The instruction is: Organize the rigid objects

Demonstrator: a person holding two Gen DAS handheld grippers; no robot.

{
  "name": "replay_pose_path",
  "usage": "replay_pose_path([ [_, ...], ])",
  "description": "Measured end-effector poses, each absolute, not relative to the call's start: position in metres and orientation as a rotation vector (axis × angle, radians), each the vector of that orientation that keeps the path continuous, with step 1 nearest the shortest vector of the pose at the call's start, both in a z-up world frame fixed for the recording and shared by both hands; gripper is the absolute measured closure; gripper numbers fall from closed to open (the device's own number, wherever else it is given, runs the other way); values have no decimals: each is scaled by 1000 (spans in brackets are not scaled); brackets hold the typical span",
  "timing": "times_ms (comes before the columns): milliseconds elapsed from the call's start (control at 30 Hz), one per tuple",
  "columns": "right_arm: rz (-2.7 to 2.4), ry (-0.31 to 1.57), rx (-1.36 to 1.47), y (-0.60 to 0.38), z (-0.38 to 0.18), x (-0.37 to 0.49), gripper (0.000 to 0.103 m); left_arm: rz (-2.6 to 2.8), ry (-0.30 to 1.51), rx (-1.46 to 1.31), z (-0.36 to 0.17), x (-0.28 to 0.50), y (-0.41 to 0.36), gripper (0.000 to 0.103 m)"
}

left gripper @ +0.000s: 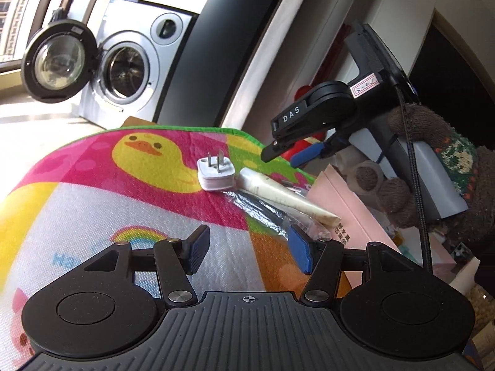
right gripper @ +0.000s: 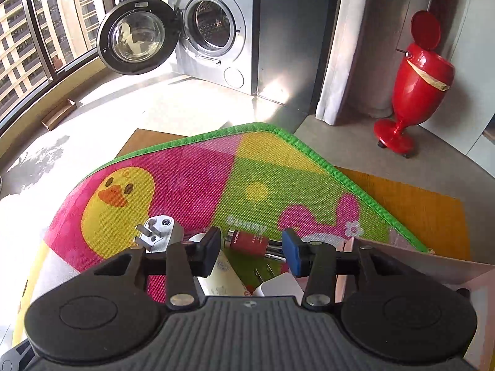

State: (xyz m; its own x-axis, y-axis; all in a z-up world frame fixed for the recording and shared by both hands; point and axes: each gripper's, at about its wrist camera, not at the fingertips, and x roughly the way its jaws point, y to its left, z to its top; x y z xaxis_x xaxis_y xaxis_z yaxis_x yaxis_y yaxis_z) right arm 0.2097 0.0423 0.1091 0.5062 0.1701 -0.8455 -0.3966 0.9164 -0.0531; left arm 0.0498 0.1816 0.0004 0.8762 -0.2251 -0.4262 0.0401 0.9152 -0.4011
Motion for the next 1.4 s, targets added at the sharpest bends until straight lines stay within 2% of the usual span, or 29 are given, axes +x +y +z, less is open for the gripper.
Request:
replay_pose_path([
  [67,323,1005,-275,51,95,224,60,-144,495,-393,0,49,181,42],
  [167,328,1088,-263,52,81,231,68,-140,504,-412,0,48,186,42],
  [233,331,1127,-241,46,77,228,68,-144,511,-431,-1,48,188,42],
  [467,400,1158,-233,27,90,183,72,-178,533,-430,-4,47,185,42],
  [600,464,1223,-188,18,87,151,80,-160,534,-462,-6,47,190,42],
  [867,595,1147,-279,8,98,71,80,-162,469,-547,-3,44,205,42],
  [1067,633,984,-400,-17,99,-1,80,-249,450,-503,1,43,191,42],
  [1200,554,866,-476,-43,100,-33,72,-296,374,-450,13,36,180,42],
  [1300,480,839,-447,-66,100,-41,62,-334,465,-373,17,48,160,42],
  [1400,436,837,-394,-90,95,-47,61,-328,548,-284,13,63,139,42],
])
